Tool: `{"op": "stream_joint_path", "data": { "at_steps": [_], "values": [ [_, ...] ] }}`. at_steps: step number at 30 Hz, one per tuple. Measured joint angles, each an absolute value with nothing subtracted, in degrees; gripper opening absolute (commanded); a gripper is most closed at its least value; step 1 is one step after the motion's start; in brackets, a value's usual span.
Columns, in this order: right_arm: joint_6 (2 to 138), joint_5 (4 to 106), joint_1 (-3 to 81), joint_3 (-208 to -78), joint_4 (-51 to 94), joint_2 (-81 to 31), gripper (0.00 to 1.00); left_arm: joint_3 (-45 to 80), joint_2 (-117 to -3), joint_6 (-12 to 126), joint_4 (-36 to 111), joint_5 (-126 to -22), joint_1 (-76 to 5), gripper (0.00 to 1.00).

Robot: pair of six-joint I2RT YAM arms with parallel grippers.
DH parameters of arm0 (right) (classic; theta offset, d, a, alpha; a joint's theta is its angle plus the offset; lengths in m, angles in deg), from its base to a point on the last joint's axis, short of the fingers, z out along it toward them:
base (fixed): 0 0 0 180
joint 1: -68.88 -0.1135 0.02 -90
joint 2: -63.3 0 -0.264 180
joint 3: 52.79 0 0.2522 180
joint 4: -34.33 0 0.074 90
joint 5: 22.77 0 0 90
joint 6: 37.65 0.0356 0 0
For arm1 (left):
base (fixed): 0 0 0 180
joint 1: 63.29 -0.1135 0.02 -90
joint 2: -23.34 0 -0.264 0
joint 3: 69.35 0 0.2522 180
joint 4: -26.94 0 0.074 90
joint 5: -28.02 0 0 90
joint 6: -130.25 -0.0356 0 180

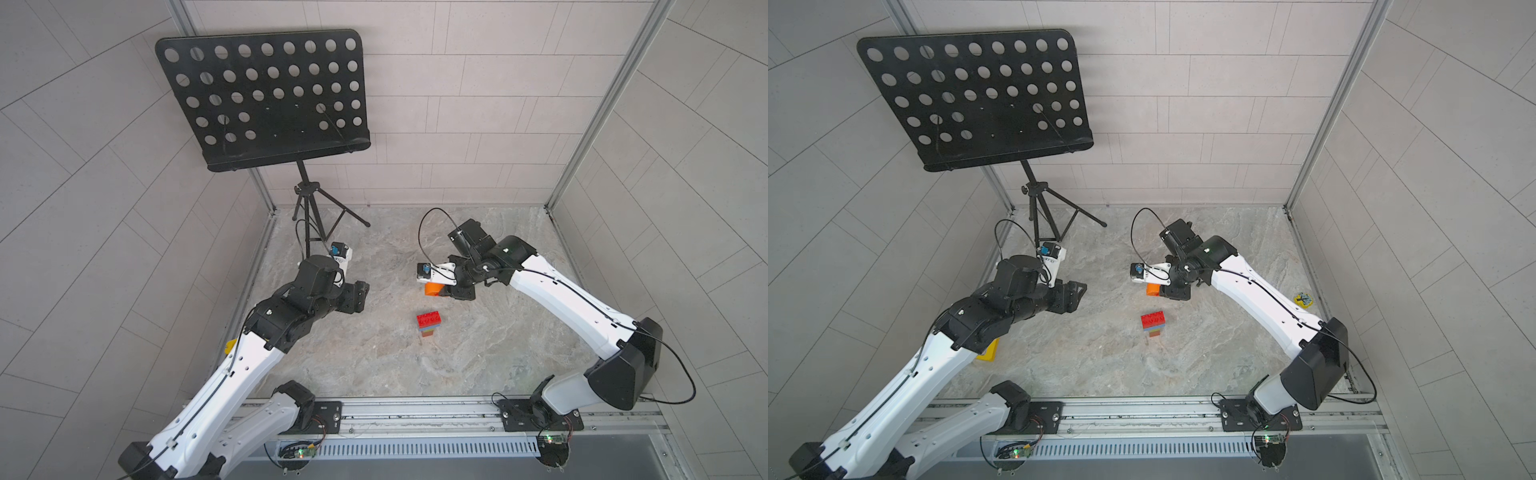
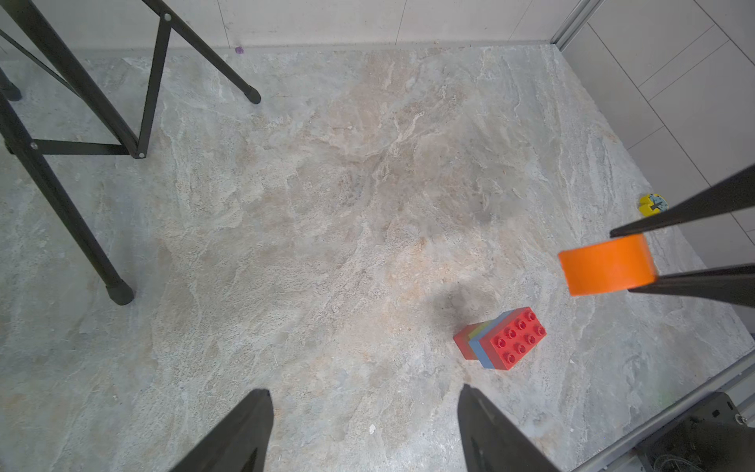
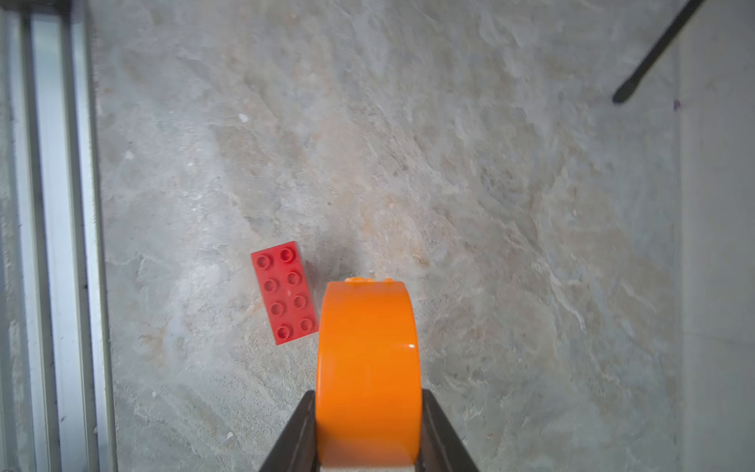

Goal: Assemble an ice cream with lego
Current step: Pick up the lego brick from the center of the board, then assemble the lego brick with the lego brick.

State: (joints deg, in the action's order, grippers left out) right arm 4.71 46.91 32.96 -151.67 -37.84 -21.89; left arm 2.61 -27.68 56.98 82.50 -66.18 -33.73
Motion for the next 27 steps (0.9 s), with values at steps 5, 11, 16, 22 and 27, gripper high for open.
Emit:
{"op": "stream_joint_path", "data": {
  "at_steps": [5,11,16,22,27],
  "values": [
    [-0.66,45.6,29.76,-152.18,-41.12,-23.2,0.0,2.17,-26.55,56.98,82.48,-67.21,-34.32,0.78],
    [-1.91,45.3,26.77,-150.23,-40.9,-25.23,0.0,1.99,-25.91,56.98,82.48,-67.6,-34.63,0.78],
    [-1.89,45.34,26.51,-149.64,-40.09,-26.61,0.0,1.91,-25.93,56.98,82.48,-67.82,-34.69,0.78],
    [-1.89,45.82,26.51,-149.53,-38.93,-28.09,0.0,1.88,-25.98,56.96,82.46,-67.98,-34.98,0.78],
    [-1.89,46.74,26.51,-149.53,-38.48,-29.62,0.0,1.88,-26.37,56.96,82.46,-68.3,-35.31,0.78]
  ]
}}
